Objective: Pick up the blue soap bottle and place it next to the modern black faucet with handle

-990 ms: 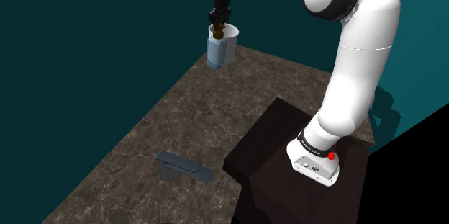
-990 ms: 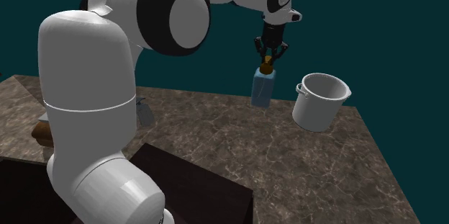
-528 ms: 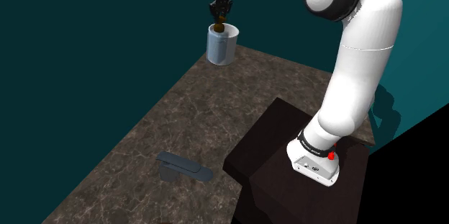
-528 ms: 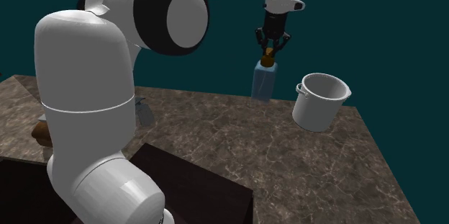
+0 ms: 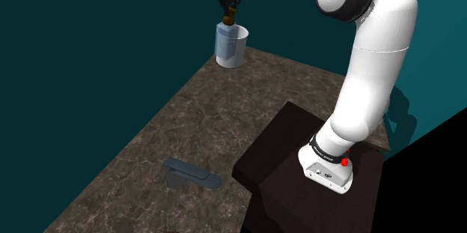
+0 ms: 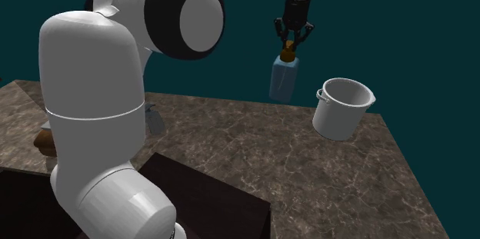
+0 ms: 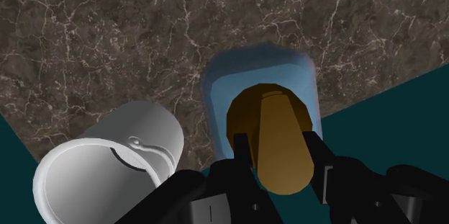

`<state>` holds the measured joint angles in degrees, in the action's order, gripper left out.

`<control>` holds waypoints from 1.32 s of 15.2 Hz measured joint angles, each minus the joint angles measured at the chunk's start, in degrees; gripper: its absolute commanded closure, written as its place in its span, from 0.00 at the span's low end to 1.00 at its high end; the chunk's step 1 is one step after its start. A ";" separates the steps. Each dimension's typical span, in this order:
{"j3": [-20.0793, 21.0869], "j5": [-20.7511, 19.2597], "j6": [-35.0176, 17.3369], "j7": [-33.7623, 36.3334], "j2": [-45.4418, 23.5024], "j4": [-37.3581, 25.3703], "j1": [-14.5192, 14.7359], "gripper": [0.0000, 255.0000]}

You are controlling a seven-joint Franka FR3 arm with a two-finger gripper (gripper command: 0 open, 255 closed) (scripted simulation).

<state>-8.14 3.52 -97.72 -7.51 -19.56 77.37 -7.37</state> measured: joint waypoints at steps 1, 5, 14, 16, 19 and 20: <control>0.00 0.03 0.82 0.01 -0.21 -1.03 -0.04 1.00; 0.01 0.09 4.45 0.20 -0.74 -5.20 -0.13 1.00; 0.11 0.33 12.26 0.75 -2.86 -15.12 -0.29 1.00; 0.53 -0.30 11.01 2.47 0.54 -10.52 1.36 1.00; 1.53 -1.19 8.98 5.70 5.31 -3.80 3.96 1.00; 1.96 -1.49 8.30 6.93 6.89 -1.60 4.86 1.00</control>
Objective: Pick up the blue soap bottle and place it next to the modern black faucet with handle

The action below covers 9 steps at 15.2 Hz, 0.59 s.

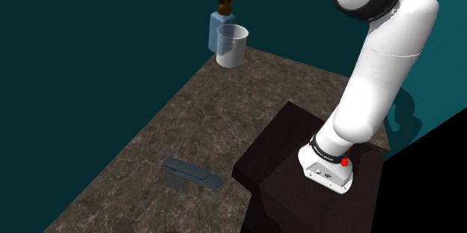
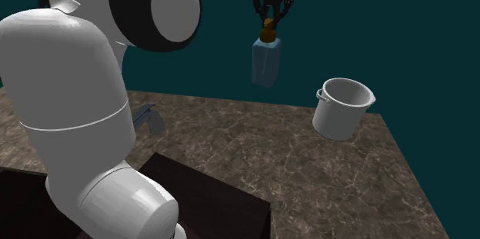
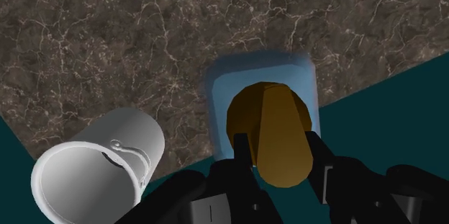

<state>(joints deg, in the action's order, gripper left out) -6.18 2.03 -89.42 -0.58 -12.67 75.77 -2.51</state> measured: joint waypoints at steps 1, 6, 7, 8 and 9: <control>0.43 -0.19 -0.30 1.16 0.80 1.07 0.77 1.00; 3.03 -1.17 -2.73 7.52 6.93 9.54 4.73 1.00; 3.50 -1.28 -2.82 8.60 7.87 10.55 5.33 1.00; 4.01 -1.38 -3.40 9.74 8.63 11.87 5.96 1.00; 4.67 -1.50 -3.74 11.15 9.72 13.31 6.73 1.00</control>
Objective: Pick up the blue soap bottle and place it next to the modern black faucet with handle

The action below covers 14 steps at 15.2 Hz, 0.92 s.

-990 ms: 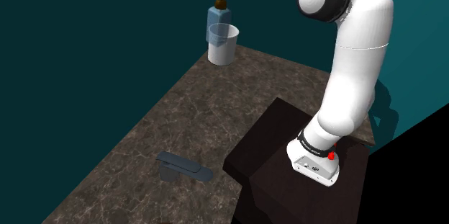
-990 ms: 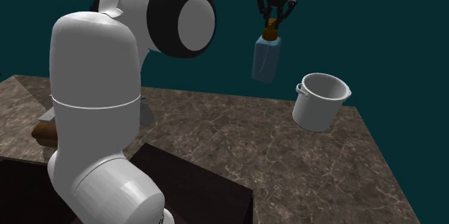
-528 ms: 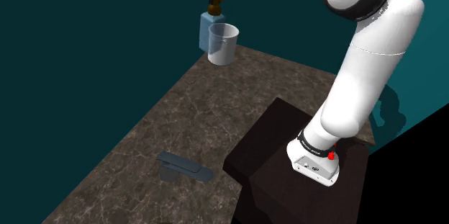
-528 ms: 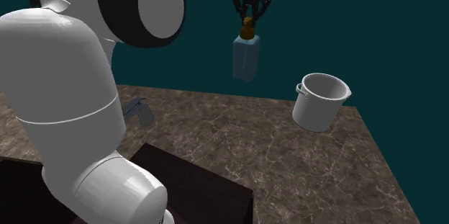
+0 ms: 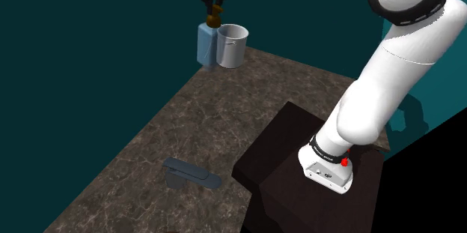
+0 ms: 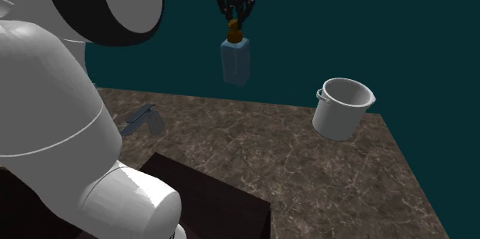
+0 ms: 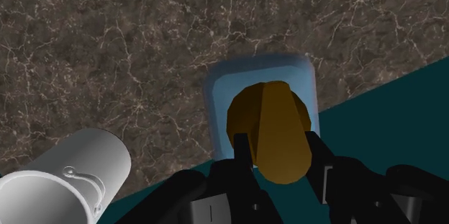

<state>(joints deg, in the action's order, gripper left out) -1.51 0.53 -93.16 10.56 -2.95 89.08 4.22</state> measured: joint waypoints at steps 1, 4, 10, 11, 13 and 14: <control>0.68 -0.09 -0.15 1.43 1.13 1.26 0.77 1.00; 2.61 -0.19 -0.46 5.40 2.81 3.20 2.79 1.00; 6.52 -0.17 -0.74 13.07 5.10 5.75 6.54 1.00; 7.24 -0.15 -0.48 14.43 5.54 5.91 7.21 1.00; 8.91 -0.14 -0.94 17.61 5.47 6.31 8.73 1.00; 9.59 -0.14 -0.68 18.91 5.55 6.12 9.35 1.00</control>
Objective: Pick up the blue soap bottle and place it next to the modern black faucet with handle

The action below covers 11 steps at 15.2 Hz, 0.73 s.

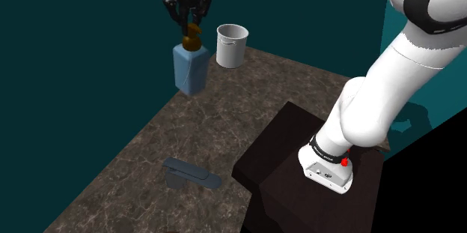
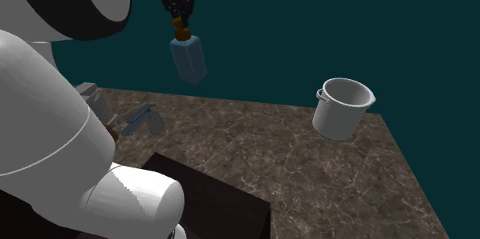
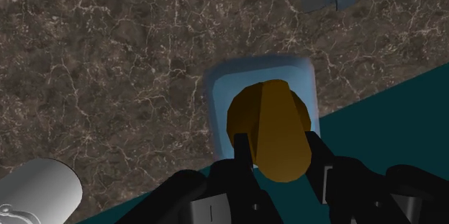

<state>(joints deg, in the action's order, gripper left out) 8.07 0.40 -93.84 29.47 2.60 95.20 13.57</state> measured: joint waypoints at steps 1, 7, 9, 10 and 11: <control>0.53 0.03 0.13 1.04 0.17 0.03 0.48 1.00; 4.86 -0.29 -0.11 9.30 -1.24 -1.13 4.43 1.00; 6.40 -0.72 0.13 12.35 -2.89 -2.96 5.90 1.00; 6.75 -0.77 0.51 13.06 -3.05 -3.48 6.25 1.00; 6.97 -0.80 0.34 13.54 -3.11 -3.39 6.48 1.00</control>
<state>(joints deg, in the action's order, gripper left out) 15.05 -0.40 -93.50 43.01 -0.51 91.81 20.05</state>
